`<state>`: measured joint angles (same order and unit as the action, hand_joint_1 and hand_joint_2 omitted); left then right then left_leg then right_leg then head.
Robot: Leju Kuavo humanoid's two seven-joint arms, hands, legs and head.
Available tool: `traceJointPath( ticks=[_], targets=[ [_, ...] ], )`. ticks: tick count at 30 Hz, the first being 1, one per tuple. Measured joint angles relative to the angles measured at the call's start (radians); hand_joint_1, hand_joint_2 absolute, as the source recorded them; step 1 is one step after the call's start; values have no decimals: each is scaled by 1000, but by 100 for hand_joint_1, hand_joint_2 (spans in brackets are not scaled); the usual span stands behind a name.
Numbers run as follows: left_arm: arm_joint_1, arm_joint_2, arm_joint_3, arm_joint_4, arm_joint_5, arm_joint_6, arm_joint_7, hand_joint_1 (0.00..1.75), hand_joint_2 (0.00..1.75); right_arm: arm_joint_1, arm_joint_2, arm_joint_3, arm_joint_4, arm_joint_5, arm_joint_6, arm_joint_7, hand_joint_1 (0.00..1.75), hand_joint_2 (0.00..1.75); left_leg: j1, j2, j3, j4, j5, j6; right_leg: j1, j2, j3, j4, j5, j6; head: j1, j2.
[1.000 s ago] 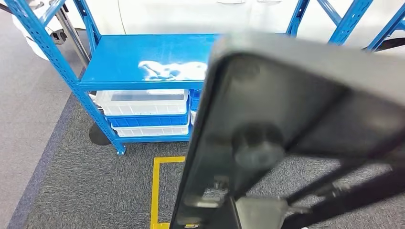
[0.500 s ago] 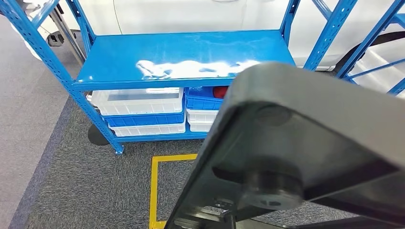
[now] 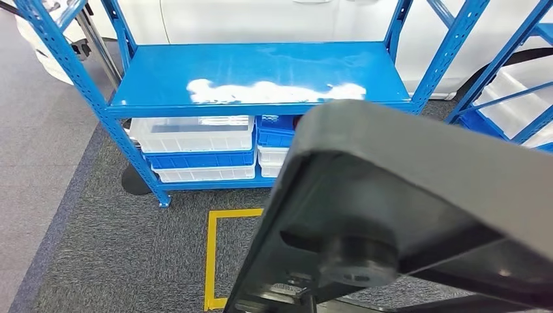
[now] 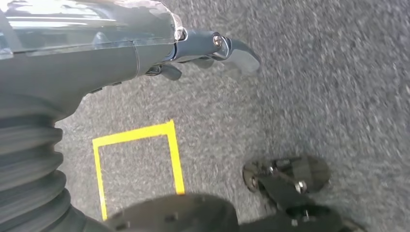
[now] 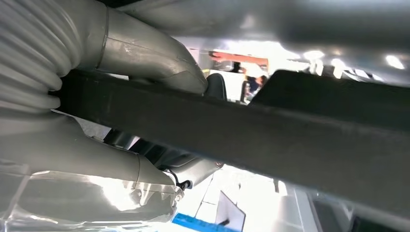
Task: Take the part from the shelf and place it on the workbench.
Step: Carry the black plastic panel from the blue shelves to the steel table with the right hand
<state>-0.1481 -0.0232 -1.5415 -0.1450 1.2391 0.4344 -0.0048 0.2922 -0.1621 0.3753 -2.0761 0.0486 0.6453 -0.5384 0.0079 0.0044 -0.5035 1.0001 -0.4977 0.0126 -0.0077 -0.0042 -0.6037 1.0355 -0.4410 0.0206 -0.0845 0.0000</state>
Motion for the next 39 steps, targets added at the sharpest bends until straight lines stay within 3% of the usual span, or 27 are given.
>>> traceJointPath(
  ticks=[2, 4, 5, 6, 7, 9, 11, 14, 16, 19, 20, 21, 22, 24, 26, 30, 32, 35, 36, 37, 39],
  targets=[
    [-7, 1, 0, 0, -5, -1, -2, 0, 175, -8, 0, 4, 0, 42, 1, -1, 175, 175, 2, 3, -7, -4, 12, 12, -5, 1, -32, 76, -59, 9, 0, 0],
    [-15, 2, -1, 0, -13, -4, -2, 0, 175, -10, 0, 9, 0, 65, -7, -2, 175, 175, 1, 4, -19, -3, 20, 16, -7, 2, -81, 202, -128, 15, 0, 0],
    [-18, 2, -2, 0, -16, -5, -3, 0, 175, -10, 0, 11, 0, 67, -12, -2, 175, 175, 1, 4, -24, -2, 23, 16, -7, 2, -96, 245, -142, 17, 0, 0],
    [-23, 2, -2, 0, -17, -6, -3, 0, 175, -10, 0, 12, 0, 64, -16, -3, 175, 175, 1, 4, -28, -1, 26, 15, -7, 1, -93, 252, -137, 18, 0, 0],
    [-28, 1, -2, 0, -16, -7, -3, 0, 175, -10, 0, 12, 0, 61, -18, -3, 175, 175, 1, 3, -30, 0, 28, 13, -8, 1, -70, 220, -115, 17, 0, 0],
    [-39, 0, -3, 0, -12, -6, -4, 0, 175, -10, -1, 12, -4, 58, -19, -1, 175, 175, 0, 3, -32, 2, 30, 9, -6, 1, 10, 83, -58, 9, 0, 0],
    [-47, -1, -3, 0, -10, -4, -7, 0, 175, -11, -1, 13, -9, 59, -20, 2, 175, 175, -3, 3, -37, 6, 32, -1, -1, 2, 56, -9, -33, -2, 0, 0],
    [-50, -3, -2, 0, -5, 0, -15, 0, 175, -12, -2, 15, -15, 59, -20, 10, 175, 175, -3, 4, -43, 7, 34, -18, 2, 3, 53, -24, -27, -19, 0, 0],
    [-47, -4, -2, 0, 0, 3, -17, 0, 175, -15, -1, 18, -19, 59, -20, 19, 175, 175, -2, 3, -59, 41, 7, -27, -2, 1, 51, -32, -20, -34, 0, 0],
    [-35, -4, -1, 0, 6, 6, -16, 0, 175, -19, -1, 23, -20, 58, -21, 32, 175, 175, 2, 2, -129, 209, -90, -36, -2, 0, 44, -34, -13, -45, 0, 0],
    [-30, -4, -1, 0, 8, 6, -15, 0, 175, -19, -1, 25, -20, 57, -22, 36, 175, 175, 3, 2, -146, 257, -108, -39, -1, 0, 41, -33, -12, -46, 0, 0],
    [-25, -4, -1, 0, 9, 6, -13, 0, 175, -19, -1, 26, -19, 56, -24, 39, 175, 175, 5, 3, -149, 273, -107, -41, -1, 0, 39, -31, -11, -46, 0, 0],
    [-20, -4, -1, 0, 10, 6, -11, 0, 175, -19, -2, 27, -20, 55, -27, 40, 175, 175, 6, 3, -134, 253, -87, -42, -1, 0, 37, -28, -11, -44, 0, 0],
    [-11, -4, 0, 0, 12, 6, 0, 0, 175, -15, -1, 29, -23, 53, -39, 42, 175, 175, 8, 3, -67, 131, -29, -41, -1, 1, 34, -19, -12, -40, 0, 0],
    [-2, -5, 0, 0, 17, 4, 15, 0, 175, -8, -1, 29, -29, 45, -57, 50, 175, 175, 6, 2, -20, 35, -3, -31, 2, 1, 28, -9, -14, -30, 0, 0],
    [3, -9, 5, 0, 34, 8, 16, 0, 175, -9, -2, 28, -33, 10, -75, 83, 175, 175, 2, 0, -19, 11, 6, -6, 1, 1, 21, -4, -13, -6, 0, 0],
    [4, -13, 12, 0, 42, 13, -6, 0, 175, -28, -4, 23, -22, -22, -59, 92, 175, 175, 5, 4, -21, 4, 16, 6, -3, 1, -4, 51, -54, 5, 0, 0],
    [6, -18, 21, 0, 45, 16, -46, 0, 175, -74, -16, 9, 14, -66, -26, 92, 175, 175, 3, 7, -32, 4, 24, 13, -8, 2, -79, 225, -141, 16, 0, 0],
    [7, -20, 23, 0, 45, 16, -57, 0, 175, -90, -22, 3, 28, -78, -18, 91, 175, 175, 2, 7, -34, 5, 25, 13, -8, 2, -89, 252, -144, 17, 0, 0],
    [8, -24, 24, 0, 45, 16, -64, 0, 175, -105, -28, -4, 42, -89, -12, 92, 175, 175, 2, 6, -35, 6, 26, 13, -8, 2, -80, 243, -128, 17, 0, 0],
    [7, -30, 25, 0, 46, 16, -73, 0, 175, -131, -39, -17, 64, -107, -4, 93, 175, 175, 2, 4, -34, 7, 26, 11, -7, 2, -20, 129, -63, 10, 0, 0]
  ],
)
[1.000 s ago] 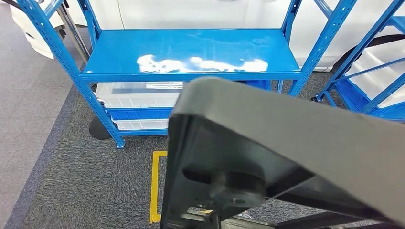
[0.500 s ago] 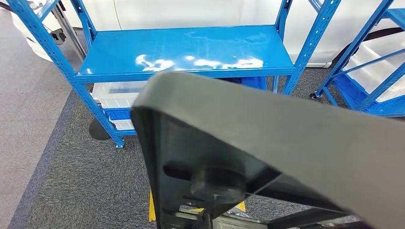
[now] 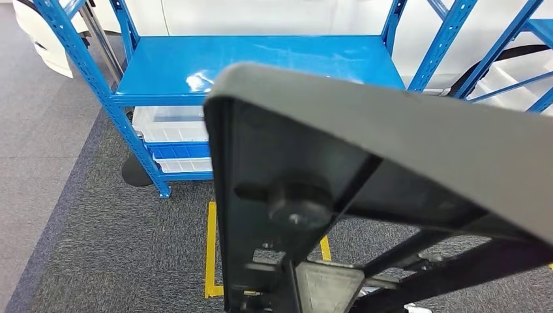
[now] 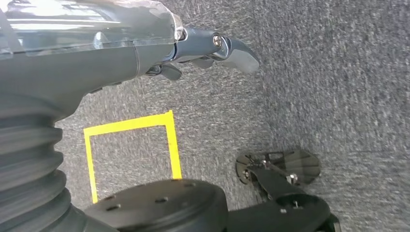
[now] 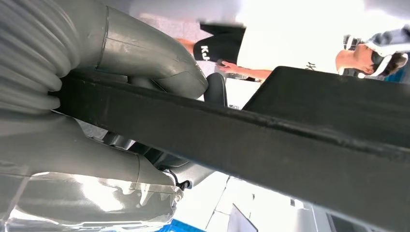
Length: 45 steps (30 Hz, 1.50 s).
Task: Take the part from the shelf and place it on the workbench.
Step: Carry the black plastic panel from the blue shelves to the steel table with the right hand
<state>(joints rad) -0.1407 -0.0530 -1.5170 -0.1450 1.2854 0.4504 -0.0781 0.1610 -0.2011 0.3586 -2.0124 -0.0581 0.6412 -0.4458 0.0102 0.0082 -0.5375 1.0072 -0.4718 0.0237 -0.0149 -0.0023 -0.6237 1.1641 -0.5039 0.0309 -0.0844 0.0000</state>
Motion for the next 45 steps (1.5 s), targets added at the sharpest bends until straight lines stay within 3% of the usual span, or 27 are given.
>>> traceJointPath(
  ticks=[2, 3, 7, 9, 11, 12, 13, 15, 17, 18, 22, 24, 26, 27, 28, 29, 31, 33, 36, 38, 41, 42, 43, 44, 45],
  targets=[
    [-3, -5, 2, 0, 4, 0, -5, 0, 175, -23, -7, -9, 18, -14, 6, 0, 175, 175, -4, -1, -3, 3, 0, -8, 5, 0, 53, -112, 37, -10, 0, 0],
    [-3, -6, 4, 0, 7, 0, -5, 0, 175, -31, -10, -12, 25, -19, 8, -1, 175, 175, -5, -2, -6, 4, 1, -13, 8, 0, 62, -136, 39, -15, 0, 0],
    [-1, -9, 12, 0, 19, 2, 0, 0, 175, -50, -15, -22, 52, -36, 17, -6, 175, 175, -6, -2, -17, 19, -12, -36, 5, 0, 62, -155, 44, -39, 0, 0],
    [1, -9, 17, 0, 21, 3, 1, 0, 175, -59, -15, -24, 62, -38, 21, -8, 175, 175, -4, -2, -57, 108, -65, -43, 2, -3, 63, -160, 47, -48, 0, 0],
    [2, -9, 21, 0, 24, 3, 1, 0, 175, -62, -15, -24, 71, -38, 23, -8, 175, 175, -3, -2, -117, 237, -121, -47, 3, -6, 62, -159, 47, -51, 0, 0],
    [3, -9, 22, 0, 25, 3, 1, 0, 175, -63, -15, -24, 76, -38, 24, -9, 175, 175, -3, -2, -134, 275, -129, -49, 4, -6, 62, -159, 46, -51, 0, 0],
    [3, -9, 23, 0, 25, 3, 0, 0, 175, -63, -15, -24, 80, -38, 24, -9, 175, 175, -2, -2, -133, 276, -116, -49, 4, -7, 63, -158, 46, -51, 0, 0],
    [4, -9, 24, 0, 25, 3, 1, 0, 175, -65, -15, -24, 87, -38, 24, -9, 175, 175, 0, -2, -83, 173, -49, -46, 4, -5, 64, -155, 45, -49, 0, 0],
    [6, -9, 25, 0, 25, 3, 3, 0, 175, -67, -15, -24, 91, -39, 24, -9, 175, 175, 0, -2, -29, 54, -4, -39, 7, -3, 60, -149, 42, -42, 0, 0],
    [6, -9, 25, 0, 25, 4, 5, 0, 175, -68, -15, -25, 93, -39, 24, -9, 175, 175, -1, -3, -18, 23, 2, -35, 8, -2, 56, -146, 42, -36, 0, 0],
    [7, -9, 26, 0, 30, 8, 40, 0, 175, -74, -16, -28, 101, -47, 25, -16, 175, 175, -1, -4, -19, 4, 8, -12, 7, -2, 45, -134, 36, -12, 0, 0],
    [6, -9, 26, 0, 32, 12, 54, 0, 175, -77, -16, -32, 105, -52, 24, -20, 175, 175, 1, -4, -17, -2, 14, -2, 3, -1, 11, -58, -12, -3, 0, 0],
    [6, -9, 26, 0, 33, 16, 57, 0, 175, -78, -17, -39, 110, -53, 20, -23, 175, 175, 0, -3, -19, -2, 15, 2, 1, -1, -50, 72, -73, 4, 0, 0],
    [6, -9, 26, 0, 33, 16, 55, 0, 175, -77, -16, -43, 113, -53, 17, -23, 175, 175, -1, -4, -20, -2, 15, 2, 0, -1, -73, 119, -85, 5, 0, 0],
    [6, -9, 26, 0, 33, 17, 52, 0, 175, -77, -16, -46, 116, -51, 13, -23, 175, 175, -2, -4, -20, -2, 15, 3, 0, -1, -79, 132, -79, 5, 0, 0],
    [6, -8, 26, 0, 33, 17, 48, 0, 175, -76, -16, -49, 118, -50, 10, -23, 175, 175, -2, -4, -19, -1, 15, 3, 1, -1, -66, 105, -54, 4, 0, 0],
    [5, -9, 26, 0, 37, 16, 38, 0, 175, -78, -15, -51, 120, -48, 7, -22, 175, 175, -2, -6, -16, -1, 14, 1, 2, -1, 2, -31, 13, -6, 0, 0],
    [5, -9, 29, 0, 47, 12, 32, 0, 175, -85, -13, -51, 123, -47, 12, -23, 175, 175, -5, -7, -18, 1, 14, -7, 8, -1, 50, -133, 46, -16, 0, 0],
    [6, -10, 33, 0, 60, 2, 45, 0, 175, -119, -4, -48, 146, -57, 38, -27, 175, 175, -7, -5, -22, 0, 15, -25, 11, 1, 52, -154, 51, -31, 0, 0],
    [5, -11, 37, 0, 70, -3, 70, 0, 175, -167, 8, -32, 181, -76, 67, -21, 175, 175, -6, -6, -35, 30, -6, -36, 6, 0, 55, -164, 59, -45, 0, 0],
    [-5, -9, 50, 0, 98, 4, 118, 0, 175, -274, 48, 23, 272, -128, 120, 9, 175, 175, -5, -7, -106, 201, -95, -47, 6, -2, 54, -168, 64, -56, 0, 0],
    [-10, -9, 56, 0, 113, 15, 133, 0, 175, -317, 67, 50, 312, -155, 139, 26, 175, 175, -5, -7, -126, 253, -112, -49, 7, -2, 53, -167, 64, -57, 0, 0],
    [-13, -9, 64, 0, 130, 30, 143, 0, 175, -363, 88, 80, 352, -185, 153, 45, 175, 175, -5, -7, -131, 274, -110, -50, 7, -1, 52, -164, 64, -57, 0, 0],
    [-14, -9, 73, 0, 146, 47, 148, 0, 175, -411, 112, 114, 391, -218, 162, 66, 175, 175, -5, -6, -119, 256, -90, -50, 8, 1, 51, -161, 64, -57, 0, 0],
    [-13, -9, 83, 0, 158, 62, 149, 0, 175, -456, 139, 148, 426, -249, 164, 87, 175, 175, -4, -6, -91, 203, -57, -50, 8, 3, 51, -158, 63, -57, 0, 0]
  ],
)
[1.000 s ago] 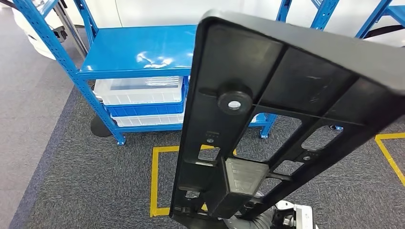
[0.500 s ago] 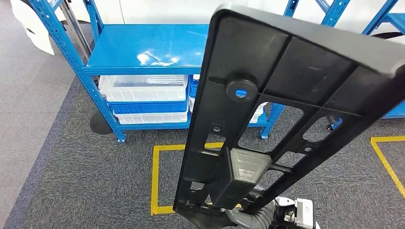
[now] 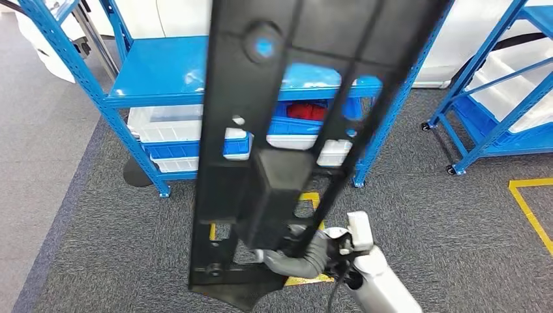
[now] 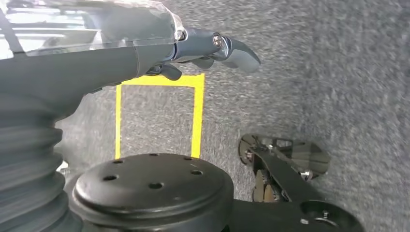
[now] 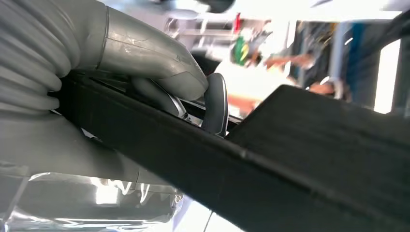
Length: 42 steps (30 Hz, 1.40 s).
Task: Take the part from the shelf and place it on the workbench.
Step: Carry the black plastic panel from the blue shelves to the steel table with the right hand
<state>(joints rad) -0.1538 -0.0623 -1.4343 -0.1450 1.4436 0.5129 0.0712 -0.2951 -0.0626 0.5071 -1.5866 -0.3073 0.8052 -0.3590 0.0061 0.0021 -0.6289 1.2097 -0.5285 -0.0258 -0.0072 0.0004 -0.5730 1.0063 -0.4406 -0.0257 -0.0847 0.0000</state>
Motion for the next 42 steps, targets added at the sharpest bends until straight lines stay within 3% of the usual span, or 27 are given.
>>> traceJointPath(
  ticks=[2, 3, 6, 8, 11, 12, 13, 14, 15, 16, 18, 20, 23, 25, 27, 28, 29, 30, 32, 33, 35, 38, 40, 42],
  targets=[
    [5, 0, 15, 0, 11, 17, -2, 0, 175, -70, 45, 60, 50, -41, -6, 26, 175, 175, -1, 1, 61, -130, 53, 5, 3, 1, -4, 8, -2, 4, 0, 0],
    [8, 0, 21, 0, 12, 22, -7, 0, 175, -95, 60, 83, 68, -52, -9, 32, 175, 175, -2, 1, 77, -172, 63, 10, 5, -1, -8, 11, -2, 9, 0, 0],
    [19, 1, 45, 0, 17, 42, -67, 0, 175, -146, 81, 132, 107, -80, -9, 39, 175, 175, -2, -3, 77, -198, 65, 26, 9, -9, -21, 14, 2, 23, 0, 0],
    [25, 2, 69, 0, 20, 63, -138, 0, 175, -180, 89, 163, 130, -108, -8, 40, 175, 175, 2, -3, 76, -205, 72, 36, 8, -8, -32, 36, -14, 33, 0, 0],
    [24, -2, 94, 0, 20, 84, -194, 0, 175, -226, 100, 198, 168, -144, -13, 40, 175, 175, 4, -2, 74, -207, 76, 46, 2, -6, -109, 199, -95, 48, 0, 0],
    [24, -5, 97, 0, 19, 86, -185, 0, 175, -236, 102, 207, 182, -152, -16, 42, 175, 175, 3, -2, 73, -207, 76, 47, 0, -6, -138, 257, -113, 51, 0, 0],
    [24, -9, 98, 0, 19, 86, -161, 0, 175, -243, 105, 215, 194, -159, -19, 45, 175, 175, 3, -2, 73, -206, 76, 48, 0, -6, -155, 287, -114, 52, 0, 0],
    [25, -14, 98, 0, 18, 87, -125, 0, 175, -251, 107, 222, 205, -166, -23, 49, 175, 175, 3, -2, 74, -206, 76, 48, 0, -6, -154, 281, -96, 51, 0, 0],
    [24, -21, 97, 0, 17, 88, -81, 0, 175, -258, 109, 228, 214, -172, -28, 52, 175, 175, 3, -1, 74, -205, 75, 47, 0, -8, -133, 234, -63, 48, 0, 0],
    [22, -28, 96, 0, 16, 90, -37, 0, 175, -265, 110, 232, 221, -176, -32, 53, 175, 175, 3, -1, 75, -205, 74, 47, 3, -16, -102, 165, -25, 41, 0, 0],
    [15, -39, 92, 1, 14, 93, 44, 0, 175, -277, 112, 239, 230, -181, -37, 54, 175, 175, -2, 1, 75, -204, 72, 41, 12, -34, -47, 46, 17, 28, 0, 0],
    [7, -43, 88, 2, 14, 93, 100, 0, 175, -284, 115, 247, 238, -182, -42, 54, 175, 175, -7, 6, 74, -205, 70, 32, 18, -37, -34, 13, 15, 20, 0, 0],
    [0, -44, 82, 7, 14, 96, 138, 0, 175, -289, 119, 254, 247, -186, -51, 54, 175, 175, -8, 12, 75, -191, 53, 17, 9, -23, -29, 0, 20, 5, 0, 0],
    [-5, -44, 78, 8, 14, 98, 142, 0, 175, -295, 123, 257, 252, -191, -53, 53, 175, 175, -7, 8, 41, -106, 1, 8, 4, -20, -24, -8, 23, -4, 0, 0],
    [-12, -44, 76, 9, 14, 98, 142, 0, 175, -297, 126, 261, 257, -194, -53, 52, 175, 175, -6, 6, -14, 22, -57, 2, 5, -16, -24, -7, 23, -8, 0, 0],
    [-15, -44, 74, 9, 14, 98, 142, 0, 175, -297, 126, 263, 260, -195, -53, 53, 175, 175, -6, 6, -31, 64, -68, -1, 5, -14, -24, -6, 22, -8, 0, 0],
    [-17, -43, 73, 9, 14, 98, 142, 0, 175, -297, 127, 266, 262, -195, -53, 53, 175, 175, -5, 6, -32, 70, -59, -2, 5, -10, -24, -5, 22, -7, 0, 0],
    [-16, -43, 72, 9, 14, 98, 141, 0, 175, -298, 127, 268, 263, -196, -53, 53, 175, 175, -3, 6, -17, 40, -32, -4, 3, -6, -24, -2, 20, -5, 0, 0],
    [-8, -44, 71, 10, 14, 101, 131, 0, 175, -300, 129, 270, 265, -200, -53, 53, 175, 175, 2, -1, 40, -83, 34, -7, 2, 5, -26, 8, 15, 4, 0, 0],
    [-3, -45, 70, 10, 14, 103, 118, 0, 175, -304, 130, 271, 266, -204, -53, 54, 175, 175, 4, -8, 64, -138, 49, -5, 3, 10, -31, 15, 13, 9, 0, 0],
    [5, -47, 70, 11, 15, 108, 78, 0, 175, -311, 133, 275, 267, -217, -54, 57, 175, 175, 4, -19, 78, -180, 48, 8, 6, 17, -43, 25, 15, 21, 0, 0],
    [12, -52, 71, 10, 16, 119, -1, 0, 175, -319, 139, 284, 270, -237, -60, 69, 175, 175, 4, -16, 75, -184, 53, 30, 5, 16, -54, 34, 12, 36, 0, 0],
    [15, -54, 74, 10, 17, 117, -66, 0, 175, -326, 144, 289, 270, -246, -71, 77, 175, 175, 6, -10, 74, -187, 57, 42, 3, 10, -86, 103, -29, 46, 0, 0],
    [17, -53, 75, 10, 16, 104, -100, 0, 175, -330, 148, 292, 271, -252, -84, 82, 175, 175, 4, -6, 73, -187, 58, 47, 2, 6, -148, 234, -87, 52, 0, 0]
  ],
)
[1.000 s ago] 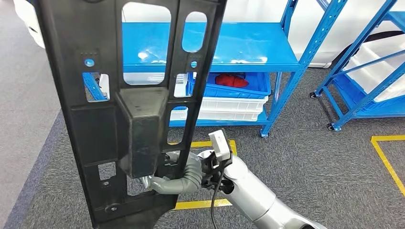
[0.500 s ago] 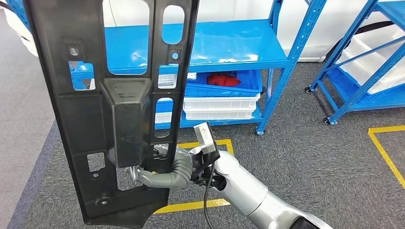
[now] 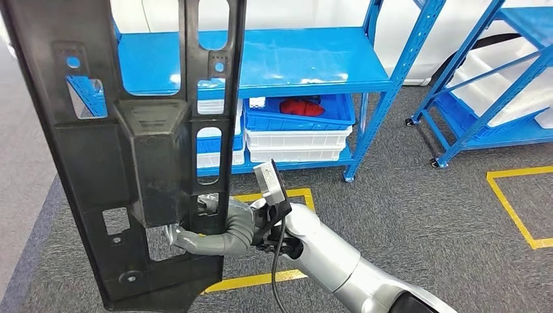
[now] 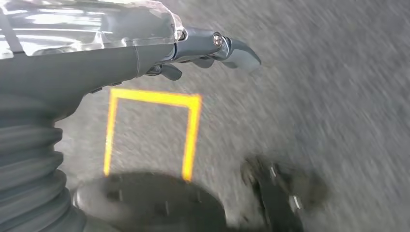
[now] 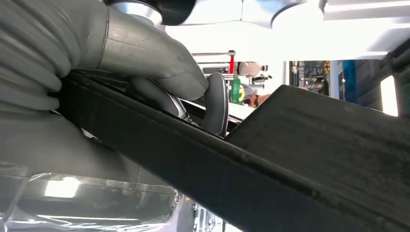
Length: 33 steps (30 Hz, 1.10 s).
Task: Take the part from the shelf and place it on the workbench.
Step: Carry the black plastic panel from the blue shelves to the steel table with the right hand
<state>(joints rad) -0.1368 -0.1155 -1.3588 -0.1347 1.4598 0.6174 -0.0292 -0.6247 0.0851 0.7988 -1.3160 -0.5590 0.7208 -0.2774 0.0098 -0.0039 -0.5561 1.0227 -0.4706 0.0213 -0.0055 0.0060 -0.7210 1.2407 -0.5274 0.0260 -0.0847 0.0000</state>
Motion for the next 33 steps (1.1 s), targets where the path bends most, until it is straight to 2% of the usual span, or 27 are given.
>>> traceJointPath(
  ticks=[1, 2, 3, 4, 6, 7, 8, 9, 11, 12, 13, 15, 16, 17, 18, 20, 21, 22, 23, 25, 27, 29, 31, 32, 33],
  targets=[
    [1, 1, 0, 0, 0, -6, 2, 0, 175, 0, 0, 1, 0, -2, -7, 3, 175, 175, -1, 2, 0, 0, 0, 1, 0, 0, -26, 52, -14, 0, 0, 0],
    [2, 1, 0, 0, -1, -12, 12, 0, 175, 1, 0, 2, 0, -2, -14, 6, 175, 175, -3, 4, 0, 0, 0, 1, 1, -1, -37, 72, -11, -3, 0, 0],
    [2, 2, 0, 0, -2, -15, 23, 0, 175, 1, 0, 3, 0, -3, -18, 10, 175, 175, -5, 6, 2, 0, -1, 2, 3, -1, -30, 53, 11, -9, 0, 0],
    [2, 2, -1, 0, -2, -18, 32, 0, 175, 0, 1, 4, 0, -4, -21, 11, 175, 175, -8, 7, 3, 0, -2, 3, 6, -2, -4, -1, 45, -18, 0, 0],
    [2, 2, -1, -1, -2, -21, 40, 0, 175, -2, 2, 4, -1, -5, -22, 12, 175, 175, -13, 11, 6, -1, -4, 3, 19, -19, 61, -137, 98, -46, 0, 0],
    [2, 1, -1, -1, -2, -21, 42, 0, 175, -4, 2, 4, -1, -5, -22, 12, 175, 175, -14, 14, 5, -1, -5, 1, 26, -27, 82, -183, 109, -58, 0, 0],
    [3, 1, -1, -2, -2, -22, 43, 0, 175, -5, 3, 4, -1, -5, -22, 12, 175, 175, -13, 18, 4, -2, -6, -3, 32, -32, 92, -206, 109, -65, 0, 0],
    [3, 1, -1, -2, -2, -22, 44, 0, 175, -5, 4, 4, -2, -6, -23, 12, 175, 175, -13, 22, 3, -4, -7, -8, 34, -31, 94, -213, 109, -67, 0, 0],
    [2, 1, -2, -2, -2, -22, 45, 0, 175, -6, 5, 4, -3, -6, -23, 12, 175, 175, -13, 27, 7, -4, -12, -17, 28, -22, 103, -231, 115, -64, 1, 0],
    [2, 2, -2, -2, -2, -22, 45, 0, 175, -6, 6, 4, -4, -6, -23, 12, 175, 175, -13, 25, 3, 11, -24, -23, 24, -19, 110, -242, 119, -64, 1, 0],
    [3, 3, -2, -2, -3, -23, 46, 0, 175, -7, 8, 4, -4, -6, -23, 12, 175, 175, -12, 21, -11, 45, -45, -28, 19, -17, 116, -251, 122, -63, 1, 0],
    [-1, 5, -3, -2, -4, -32, 60, 0, 175, -7, 10, 4, -4, -6, -27, 13, 175, 175, -8, 14, -66, 161, -102, -39, 16, -13, 119, -254, 123, -65, 1, 0],
    [-5, 7, -5, -2, -4, -39, 74, 0, 175, -5, 9, 5, -4, -6, -32, 14, 175, 175, -6, 14, -92, 215, -120, -44, 15, -10, 119, -252, 122, -65, 1, 0],
    [-9, 9, -7, -2, -5, -46, 93, 0, 175, -4, 7, 5, -4, -6, -38, 14, 175, 175, -4, 14, -105, 243, -121, -49, 13, -7, 119, -250, 120, -64, 1, 0],
    [-13, 11, -9, -2, -5, -50, 112, 0, 175, -4, 4, 5, -3, -6, -45, 14, 175, 175, -2, 14, -100, 234, -102, -53, 11, -3, 119, -245, 117, -61, 0, 0],
    [-13, 12, -12, -2, -8, -53, 144, 0, 175, -3, -2, 6, -3, -8, -55, 10, 175, 175, 6, 8, -50, 129, -35, -61, 6, 8, 117, -232, 110, -53, 0, 0],
    [-11, 13, -14, -2, -10, -53, 154, 0, 175, -3, -6, 6, -3, -10, -58, 8, 175, 175, 8, 0, -24, 73, -13, -63, 5, 14, 114, -222, 106, -48, 0, 0],
    [-10, 13, -17, -2, -12, -52, 160, 0, 175, -3, -9, 5, -4, -11, -59, 5, 175, 175, 10, -8, -7, 34, -4, -58, 6, 20, 107, -214, 104, -42, 0, 0],
    [-9, 13, -20, -2, -13, -49, 157, 0, 175, -1, -13, 5, -4, -12, -59, 3, 175, 175, 10, -14, -1, 16, -7, -51, 7, 24, 101, -208, 104, -37, 1, 0],
    [-7, 13, -23, -2, -8, -41, 125, 0, 175, 4, -19, 5, -6, -12, -58, 2, 175, 175, 9, -13, -2, 10, -11, -32, 8, 32, 92, -206, 109, -27, 1, 0],
    [-1, 15, -19, -2, -2, -31, 61, 0, 175, 8, -22, 5, -6, -11, -55, 1, 175, 175, 10, -5, -2, 6, -5, -20, 7, 27, 84, -191, 98, -16, 1, 0],
    [6, 17, -10, -2, 0, -17, 0, 0, 175, 8, -23, 5, -6, -11, -54, -3, 175, 175, 12, 5, -1, 3, -3, -10, 3, 13, 44, -107, 50, -6, 1, 0],
    [11, 20, -3, -2, 0, 0, -26, 0, 175, 9, -24, 6, -4, -11, -53, -7, 175, 175, 10, 13, -3, 3, -4, -5, -1, 5, -18, 19, 0, 1, 1, 0],
    [13, 20, -1, -2, 1, 7, -31, 0, 175, 9, -25, 6, -2, -11, -53, -8, 175, 175, 10, 17, -2, 4, -4, -5, -2, 4, -37, 56, -5, 2, 1, 0],
    [14, 20, 2, -2, 1, 11, -37, 0, 175, 9, -26, 6, -1, -11, -53, -10, 175, 175, 9, 21, -2, 4, -5, -4, -3, 2, -40, 59, 7, 1, 1, 0]
  ],
)
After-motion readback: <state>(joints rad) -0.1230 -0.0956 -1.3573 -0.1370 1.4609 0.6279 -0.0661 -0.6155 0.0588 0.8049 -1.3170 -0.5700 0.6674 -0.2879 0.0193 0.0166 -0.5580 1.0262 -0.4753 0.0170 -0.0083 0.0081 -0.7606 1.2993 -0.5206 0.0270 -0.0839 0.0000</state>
